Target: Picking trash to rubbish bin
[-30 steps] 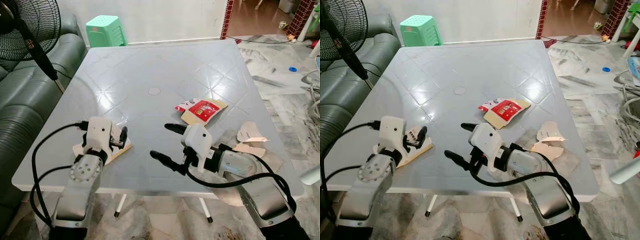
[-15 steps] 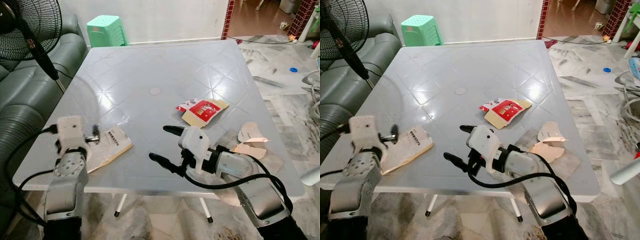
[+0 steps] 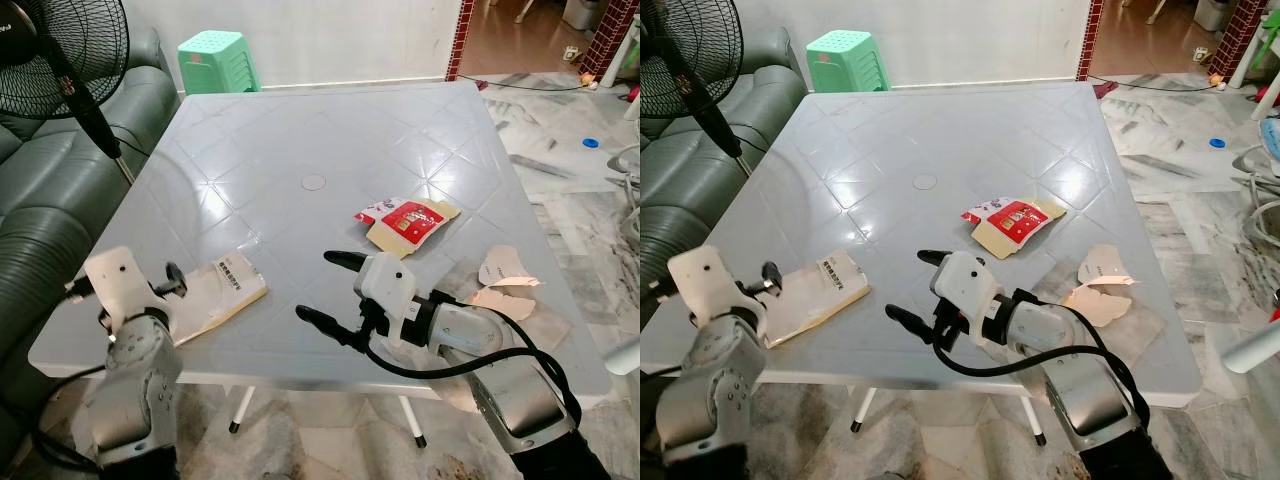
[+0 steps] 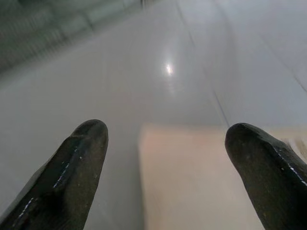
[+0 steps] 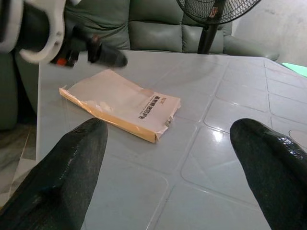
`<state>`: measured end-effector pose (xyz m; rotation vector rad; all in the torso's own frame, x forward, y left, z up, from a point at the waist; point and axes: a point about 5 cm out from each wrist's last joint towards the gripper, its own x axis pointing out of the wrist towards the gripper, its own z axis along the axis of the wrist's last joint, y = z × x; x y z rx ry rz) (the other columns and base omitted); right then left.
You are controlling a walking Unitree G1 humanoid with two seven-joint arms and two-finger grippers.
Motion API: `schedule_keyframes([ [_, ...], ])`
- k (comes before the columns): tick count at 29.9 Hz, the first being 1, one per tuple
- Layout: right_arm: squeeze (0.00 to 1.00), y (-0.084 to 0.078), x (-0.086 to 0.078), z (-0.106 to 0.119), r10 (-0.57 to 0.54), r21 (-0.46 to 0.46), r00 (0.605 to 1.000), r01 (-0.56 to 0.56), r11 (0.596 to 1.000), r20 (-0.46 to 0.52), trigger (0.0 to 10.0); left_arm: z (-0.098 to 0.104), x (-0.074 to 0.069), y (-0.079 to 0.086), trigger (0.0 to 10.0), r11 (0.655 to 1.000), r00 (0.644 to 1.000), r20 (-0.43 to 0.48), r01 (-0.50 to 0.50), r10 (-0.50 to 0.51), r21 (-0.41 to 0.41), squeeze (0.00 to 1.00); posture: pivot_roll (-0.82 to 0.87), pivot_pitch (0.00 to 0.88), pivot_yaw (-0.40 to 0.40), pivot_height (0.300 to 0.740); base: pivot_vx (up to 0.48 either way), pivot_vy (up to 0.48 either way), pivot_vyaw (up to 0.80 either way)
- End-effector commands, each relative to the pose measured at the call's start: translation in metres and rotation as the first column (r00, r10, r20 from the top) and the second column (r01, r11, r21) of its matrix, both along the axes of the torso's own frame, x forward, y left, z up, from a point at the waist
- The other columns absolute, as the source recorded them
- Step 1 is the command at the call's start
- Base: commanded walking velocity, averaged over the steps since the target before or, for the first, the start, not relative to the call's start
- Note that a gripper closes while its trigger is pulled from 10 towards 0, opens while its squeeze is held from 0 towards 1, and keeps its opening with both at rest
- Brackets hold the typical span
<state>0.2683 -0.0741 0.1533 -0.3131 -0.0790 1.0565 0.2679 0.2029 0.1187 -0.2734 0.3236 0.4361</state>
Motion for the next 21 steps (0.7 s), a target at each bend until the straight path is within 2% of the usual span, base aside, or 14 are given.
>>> schedule_keyframes([
  [1,0.16,0.003,0.000,0.001,0.012,-0.003,1.000,-0.012,1.000,0.010,10.0,-0.001,-0.005,-0.003,10.0,0.999,1.000,-0.009,-0.007,0.007,-0.051,0.00,0.00,0.030,0.062,0.740,0.000,0.000,0.00],
  [3,0.16,0.003,0.000,0.001,0.014,-0.007,1.000,-0.014,1.000,0.012,10.0,-0.003,-0.008,-0.007,10.0,0.995,1.000,-0.027,0.003,-0.006,-0.101,0.00,0.00,0.031,0.060,0.740,0.000,0.000,0.00],
  [14,0.16,0.004,0.001,0.000,0.022,-0.010,1.000,-0.022,1.000,0.013,10.0,-0.001,-0.015,-0.012,10.0,0.980,0.998,-0.057,-0.014,0.003,-0.196,0.00,0.01,0.028,0.056,0.740,0.000,0.000,0.00],
  [17,0.15,0.005,0.002,-0.001,0.022,-0.009,1.000,-0.022,1.000,0.015,10.0,-0.008,-0.015,-0.015,10.0,0.970,0.996,-0.086,-0.004,-0.017,-0.245,0.00,0.01,0.025,0.058,0.740,0.000,0.000,0.00],
  [21,0.15,0.005,0.004,0.003,-0.001,0.027,1.000,0.000,1.000,0.014,10.0,-0.014,-0.010,-0.024,10.0,0.955,0.993,-0.069,0.073,-0.097,-0.286,0.00,0.01,0.023,0.059,0.740,0.000,0.000,0.00],
])
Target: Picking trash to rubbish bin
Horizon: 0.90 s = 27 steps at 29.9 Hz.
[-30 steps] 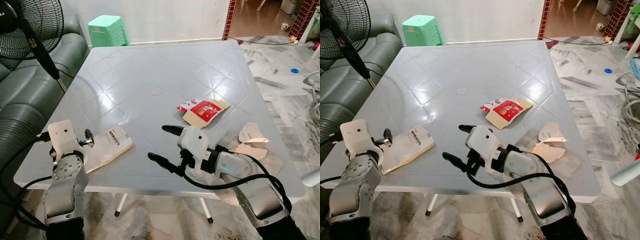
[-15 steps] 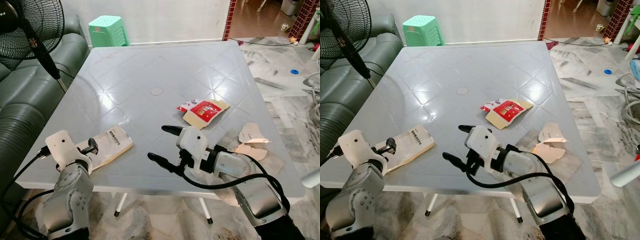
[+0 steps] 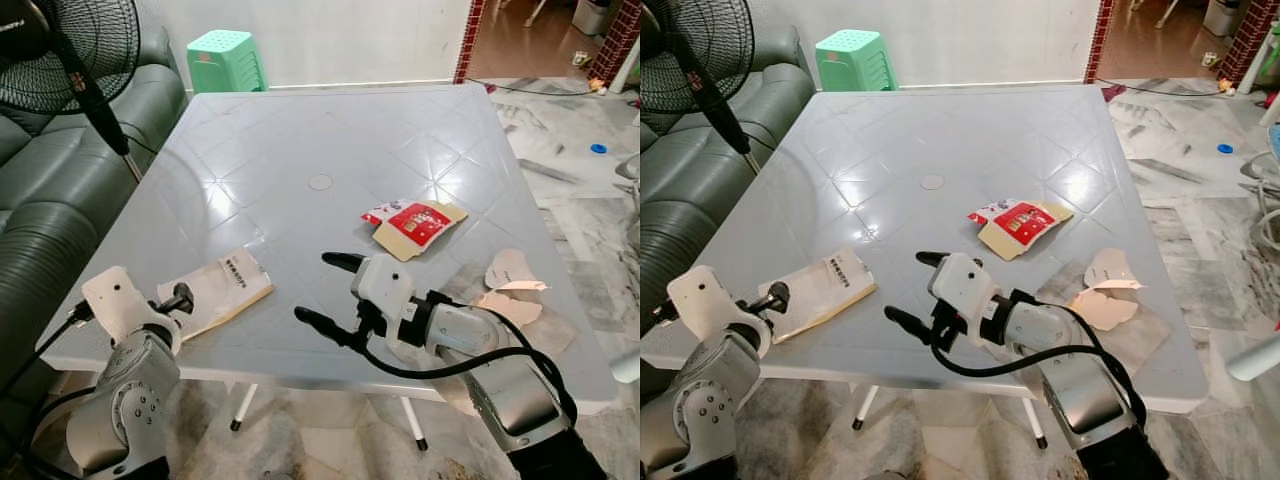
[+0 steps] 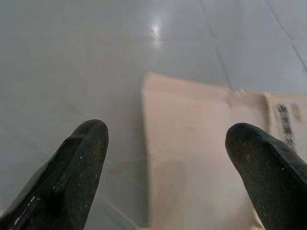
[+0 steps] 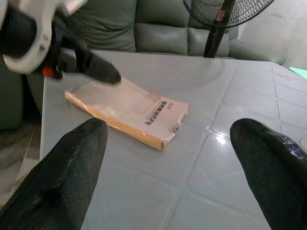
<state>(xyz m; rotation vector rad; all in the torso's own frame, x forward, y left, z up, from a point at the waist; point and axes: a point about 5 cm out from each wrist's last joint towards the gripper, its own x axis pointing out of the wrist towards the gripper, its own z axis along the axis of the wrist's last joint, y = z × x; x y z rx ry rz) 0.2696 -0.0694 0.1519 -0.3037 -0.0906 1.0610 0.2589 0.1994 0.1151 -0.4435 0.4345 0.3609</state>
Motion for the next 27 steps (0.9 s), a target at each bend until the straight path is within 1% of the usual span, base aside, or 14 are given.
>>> schedule_keyframes([
  [1,0.16,0.000,0.005,0.005,-0.021,0.035,1.000,0.021,0.999,0.001,10.0,-0.013,0.001,-0.024,10.0,0.994,0.998,-0.012,0.068,-0.069,-0.091,0.00,0.01,0.021,0.060,0.740,0.000,0.000,0.00],
  [4,0.16,0.000,0.007,0.006,-0.037,0.042,0.999,0.037,0.998,0.002,10.0,-0.013,0.006,-0.028,10.0,0.989,0.994,0.016,0.112,-0.111,-0.101,0.00,0.01,0.020,0.057,0.740,0.000,0.000,0.00],
  [6,0.16,-0.001,0.009,0.005,-0.041,0.035,0.999,0.041,0.999,0.006,10.0,-0.015,0.010,-0.031,10.0,0.985,0.991,0.013,0.137,-0.136,-0.100,0.00,0.00,0.018,0.056,0.740,0.000,0.000,0.00],
  [9,0.16,-0.001,0.009,0.005,-0.043,0.031,0.999,0.042,0.999,0.009,10.0,-0.016,0.016,-0.031,10.0,0.983,0.990,0.024,0.139,-0.137,-0.121,0.00,0.00,0.019,0.055,0.740,0.000,0.000,0.00],
  [11,0.16,-0.001,0.009,0.005,-0.045,0.032,0.999,0.044,0.999,0.009,10.0,-0.020,0.021,-0.029,10.0,0.980,0.992,0.027,0.130,-0.127,-0.151,0.00,0.00,0.021,0.056,0.740,0.000,0.000,0.00],
  [13,0.16,-0.001,0.008,0.005,-0.046,0.032,0.999,0.046,0.998,0.009,10.0,-0.021,0.023,-0.028,10.0,0.980,0.992,0.035,0.125,-0.121,-0.158,0.00,0.00,0.021,0.057,0.740,0.000,0.000,0.00],
  [14,0.15,-0.001,0.009,0.004,-0.048,0.032,0.999,0.048,0.998,0.009,10.0,-0.021,0.025,-0.028,6.9,0.979,0.992,0.051,0.119,-0.112,-0.168,0.00,0.00,0.021,0.057,0.740,0.000,0.000,0.00],
  [15,0.15,-0.001,0.009,0.004,-0.050,0.032,0.999,0.049,0.998,0.009,10.0,-0.021,0.027,-0.028,0.4,0.977,0.992,0.067,0.117,-0.106,-0.176,0.00,-0.01,0.022,0.058,0.740,0.000,0.000,0.00],
  [16,0.15,-0.001,0.009,0.004,-0.050,0.033,0.999,0.050,0.998,0.009,10.0,-0.020,0.028,-0.028,0.4,0.977,0.992,0.077,0.116,-0.104,-0.181,0.00,-0.01,0.022,0.058,0.740,0.000,0.000,0.00],
  [17,0.15,-0.001,0.009,0.004,-0.052,0.033,0.999,0.051,0.998,0.010,10.0,-0.019,0.030,-0.028,0.0,0.975,0.990,0.098,0.121,-0.104,-0.186,0.00,-0.01,0.022,0.058,0.740,0.000,0.000,0.00],
  [18,0.15,-0.001,0.009,0.004,-0.054,0.033,0.998,0.054,0.998,0.010,10.0,-0.017,0.033,-0.029,0.0,0.974,0.987,0.124,0.127,-0.105,-0.186,0.00,-0.01,0.022,0.058,0.740,0.000,0.000,0.00],
  [22,0.15,-0.002,0.009,0.004,-0.056,0.032,0.998,0.056,0.998,0.011,10.0,-0.016,0.038,-0.032,0.0,0.970,0.984,0.141,0.134,-0.107,-0.201,0.00,-0.02,0.022,0.059,0.740,0.000,0.000,0.00],
  [24,0.15,-0.002,0.009,0.004,-0.058,0.030,0.998,0.058,0.998,0.011,10.0,-0.016,0.043,-0.035,0.0,0.965,0.982,0.158,0.136,-0.101,-0.225,0.00,-0.02,0.021,0.061,0.740,0.000,0.000,0.00],
  [27,0.15,-0.002,0.009,0.004,-0.060,0.029,0.998,0.059,0.998,0.011,10.0,-0.015,0.045,-0.038,0.0,0.958,0.980,0.176,0.137,-0.094,-0.251,0.00,-0.02,0.022,0.061,0.740,0.000,0.000,0.00],
])
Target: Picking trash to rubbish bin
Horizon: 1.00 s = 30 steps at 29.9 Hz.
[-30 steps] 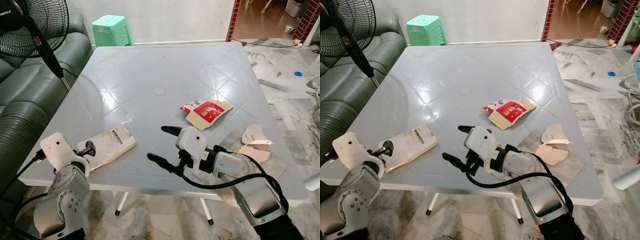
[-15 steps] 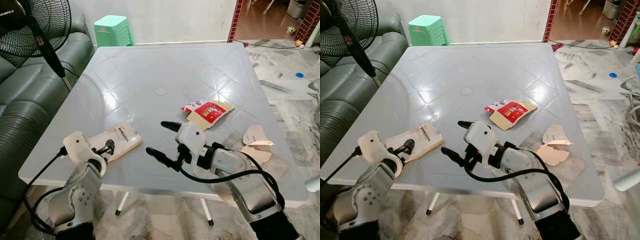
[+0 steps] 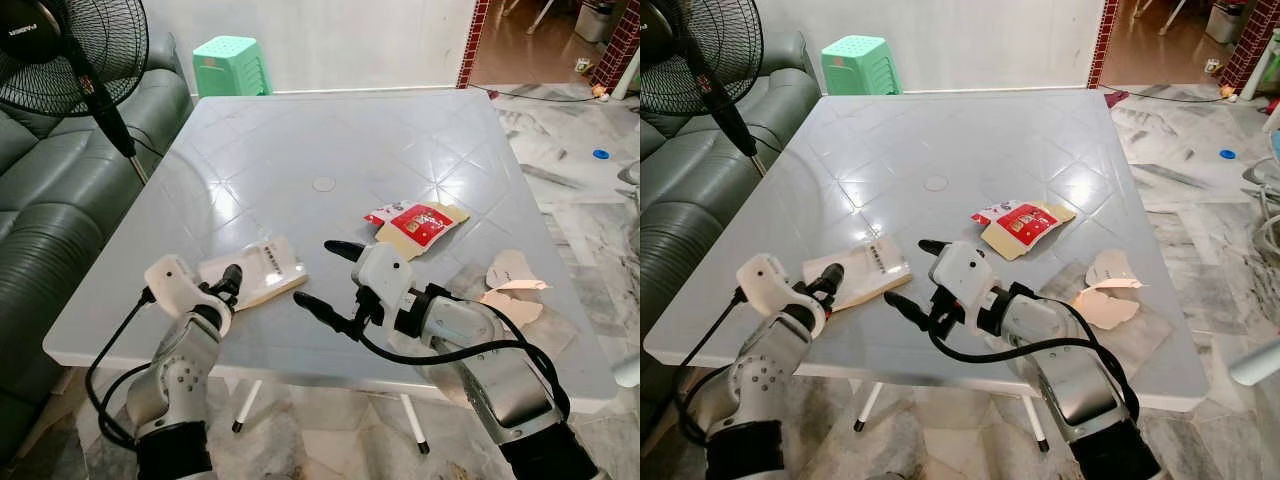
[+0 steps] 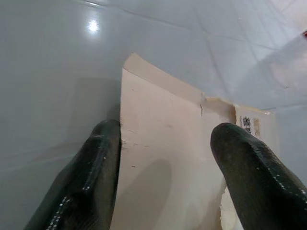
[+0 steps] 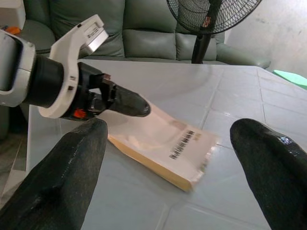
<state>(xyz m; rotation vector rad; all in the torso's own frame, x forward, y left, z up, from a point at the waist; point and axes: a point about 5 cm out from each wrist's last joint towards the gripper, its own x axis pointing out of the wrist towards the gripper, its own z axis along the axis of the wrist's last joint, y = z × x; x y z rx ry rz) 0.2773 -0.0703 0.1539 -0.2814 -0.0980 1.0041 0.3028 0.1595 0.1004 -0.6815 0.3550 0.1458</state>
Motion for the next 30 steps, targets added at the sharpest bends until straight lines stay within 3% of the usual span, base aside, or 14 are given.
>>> schedule_keyframes([
  [1,0.15,-0.001,0.001,0.002,-0.005,0.002,1.000,0.005,1.000,0.010,10.0,0.000,0.002,0.002,0.0,1.000,1.000,0.011,-0.011,0.011,-0.023,0.00,-0.02,0.022,0.061,0.740,0.000,0.000,0.00],
  [30,0.15,-0.003,0.000,-0.001,-0.021,-0.007,1.000,0.021,1.000,0.006,10.0,0.015,0.010,0.005,0.0,0.982,0.982,0.156,-0.081,0.107,-0.168,0.00,-0.03,0.046,0.058,0.740,0.000,0.000,0.00],
])
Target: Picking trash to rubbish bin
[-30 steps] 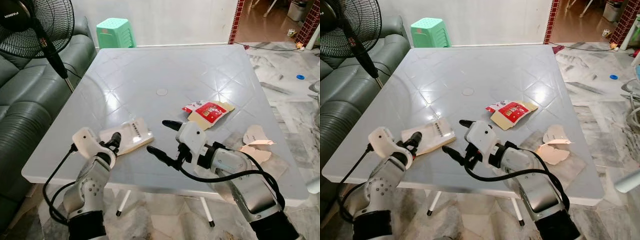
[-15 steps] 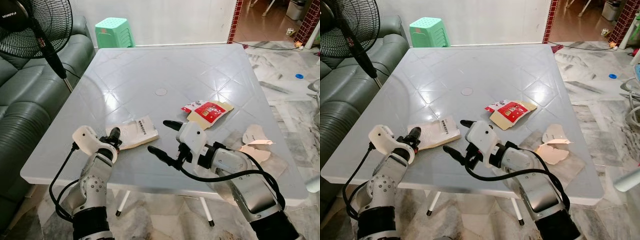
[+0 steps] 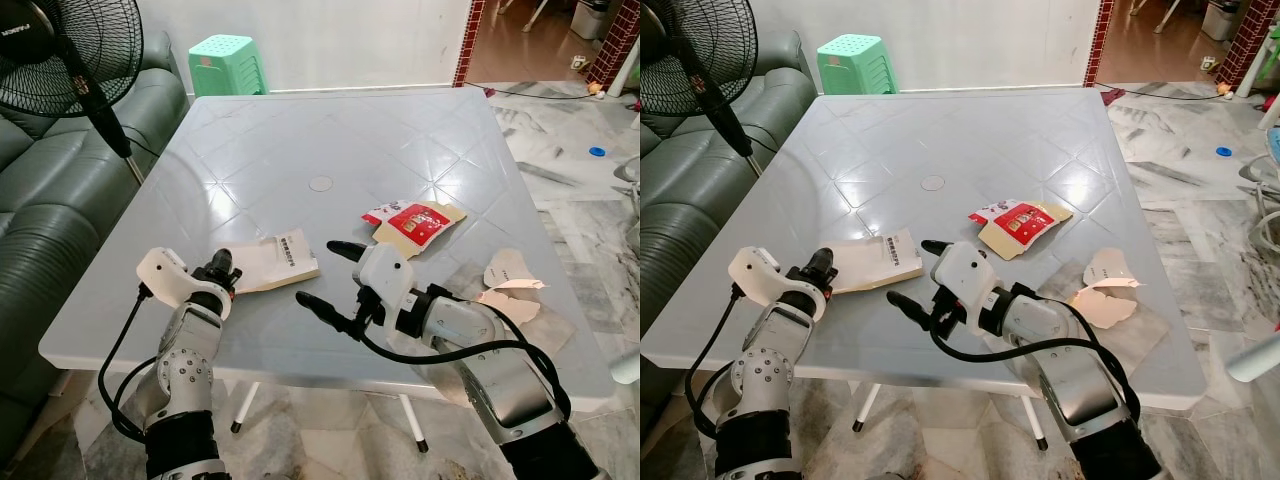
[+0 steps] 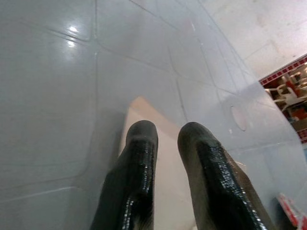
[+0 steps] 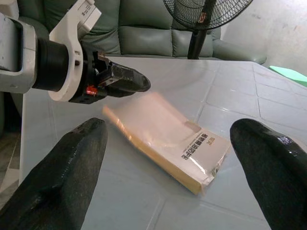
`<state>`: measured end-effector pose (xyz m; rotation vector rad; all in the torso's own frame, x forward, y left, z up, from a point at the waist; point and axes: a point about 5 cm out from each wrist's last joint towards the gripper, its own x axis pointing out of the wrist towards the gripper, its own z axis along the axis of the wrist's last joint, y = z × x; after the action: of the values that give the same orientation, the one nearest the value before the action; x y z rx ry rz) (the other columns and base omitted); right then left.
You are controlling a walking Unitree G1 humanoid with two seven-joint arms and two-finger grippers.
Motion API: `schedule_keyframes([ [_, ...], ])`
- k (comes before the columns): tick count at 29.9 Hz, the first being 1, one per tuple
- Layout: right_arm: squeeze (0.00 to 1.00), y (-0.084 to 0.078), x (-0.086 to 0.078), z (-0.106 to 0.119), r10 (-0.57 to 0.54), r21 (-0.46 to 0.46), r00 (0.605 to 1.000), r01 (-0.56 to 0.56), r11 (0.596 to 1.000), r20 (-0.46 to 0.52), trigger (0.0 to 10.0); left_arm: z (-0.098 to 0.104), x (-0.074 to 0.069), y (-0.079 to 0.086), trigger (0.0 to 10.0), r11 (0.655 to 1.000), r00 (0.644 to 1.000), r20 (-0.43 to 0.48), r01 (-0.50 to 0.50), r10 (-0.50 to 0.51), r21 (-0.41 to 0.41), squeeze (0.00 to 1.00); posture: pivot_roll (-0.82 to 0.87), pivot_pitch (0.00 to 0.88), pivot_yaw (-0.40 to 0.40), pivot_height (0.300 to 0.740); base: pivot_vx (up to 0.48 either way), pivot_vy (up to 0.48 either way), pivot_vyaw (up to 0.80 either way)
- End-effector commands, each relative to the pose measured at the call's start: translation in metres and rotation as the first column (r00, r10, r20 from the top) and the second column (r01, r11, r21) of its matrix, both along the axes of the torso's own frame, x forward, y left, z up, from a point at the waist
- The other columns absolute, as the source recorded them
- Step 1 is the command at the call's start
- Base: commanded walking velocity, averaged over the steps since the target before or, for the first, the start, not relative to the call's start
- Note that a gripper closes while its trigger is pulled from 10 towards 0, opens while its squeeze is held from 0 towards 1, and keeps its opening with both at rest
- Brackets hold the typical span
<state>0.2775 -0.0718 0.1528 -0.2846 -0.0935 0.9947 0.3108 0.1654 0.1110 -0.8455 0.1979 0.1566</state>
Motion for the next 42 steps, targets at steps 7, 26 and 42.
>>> schedule_keyframes([
  [7,0.15,-0.002,0.000,0.000,-0.012,-0.007,1.000,0.012,1.000,0.006,10.0,0.004,0.002,-0.002,0.0,1.000,1.000,0.025,-0.001,0.002,-0.024,0.00,-0.03,0.047,0.058,0.740,0.000,0.000,0.00],
  [26,0.13,-0.001,0.010,0.001,-0.072,0.038,0.997,0.072,0.997,0.000,10.0,0.026,0.008,0.018,0.0,0.888,0.989,0.140,-0.027,-0.043,0.460,0.00,-0.03,0.034,0.056,0.740,0.000,0.000,0.00],
  [42,0.13,-0.001,0.013,0.003,-0.098,0.050,0.995,0.098,0.994,0.010,10.0,-0.006,0.007,0.032,10.0,0.850,1.000,0.016,0.008,-0.020,0.527,1.00,-0.03,0.038,0.054,0.740,0.000,0.000,0.00],
])
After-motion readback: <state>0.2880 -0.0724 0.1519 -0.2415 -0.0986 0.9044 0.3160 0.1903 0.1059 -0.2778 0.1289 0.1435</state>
